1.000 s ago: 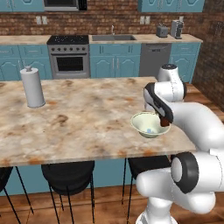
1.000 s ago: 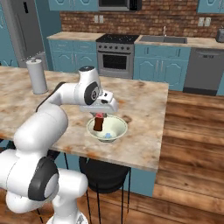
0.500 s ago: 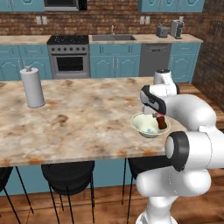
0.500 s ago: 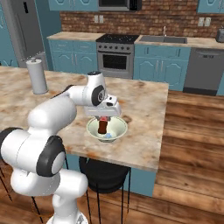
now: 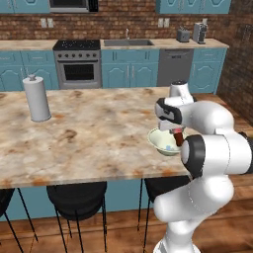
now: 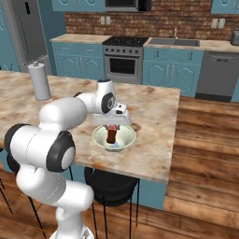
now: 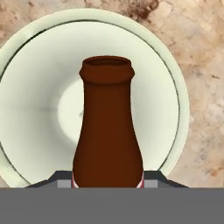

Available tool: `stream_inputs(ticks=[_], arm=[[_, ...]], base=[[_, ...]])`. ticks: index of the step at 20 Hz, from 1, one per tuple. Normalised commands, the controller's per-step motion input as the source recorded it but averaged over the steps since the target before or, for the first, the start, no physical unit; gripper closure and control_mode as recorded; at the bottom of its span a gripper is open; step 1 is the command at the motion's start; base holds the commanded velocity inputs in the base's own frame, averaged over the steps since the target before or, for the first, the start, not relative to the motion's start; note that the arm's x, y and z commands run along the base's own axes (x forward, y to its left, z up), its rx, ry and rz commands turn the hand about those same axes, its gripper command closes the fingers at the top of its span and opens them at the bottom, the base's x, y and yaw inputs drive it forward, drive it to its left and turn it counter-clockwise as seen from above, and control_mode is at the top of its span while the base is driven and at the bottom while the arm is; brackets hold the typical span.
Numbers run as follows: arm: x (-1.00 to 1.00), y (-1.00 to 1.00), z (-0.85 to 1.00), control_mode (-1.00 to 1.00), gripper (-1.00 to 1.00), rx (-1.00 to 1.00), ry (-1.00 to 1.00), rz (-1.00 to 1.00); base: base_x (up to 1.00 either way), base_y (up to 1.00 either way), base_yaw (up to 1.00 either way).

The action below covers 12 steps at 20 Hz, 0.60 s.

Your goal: Open the fridge, grab two sodas, and place both sodas inside the bowl with ice on the dining counter.

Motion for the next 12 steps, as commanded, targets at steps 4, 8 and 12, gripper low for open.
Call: stream_inputs(ticks=[4, 8, 12], arm=[[0.09, 0.0, -0.17, -1.0, 1.0, 0.0, 0.02, 0.02], [0.02, 0.0, -0.04, -1.0, 1.0, 0.0, 0.0, 0.02], [0.0, 0.06, -0.04, -1.0, 1.0, 0.0, 0.0, 0.02]], base=[[0.0, 0.0, 0.0], [0.0, 0.0, 0.0], [0.0, 0.0, 0.0]])
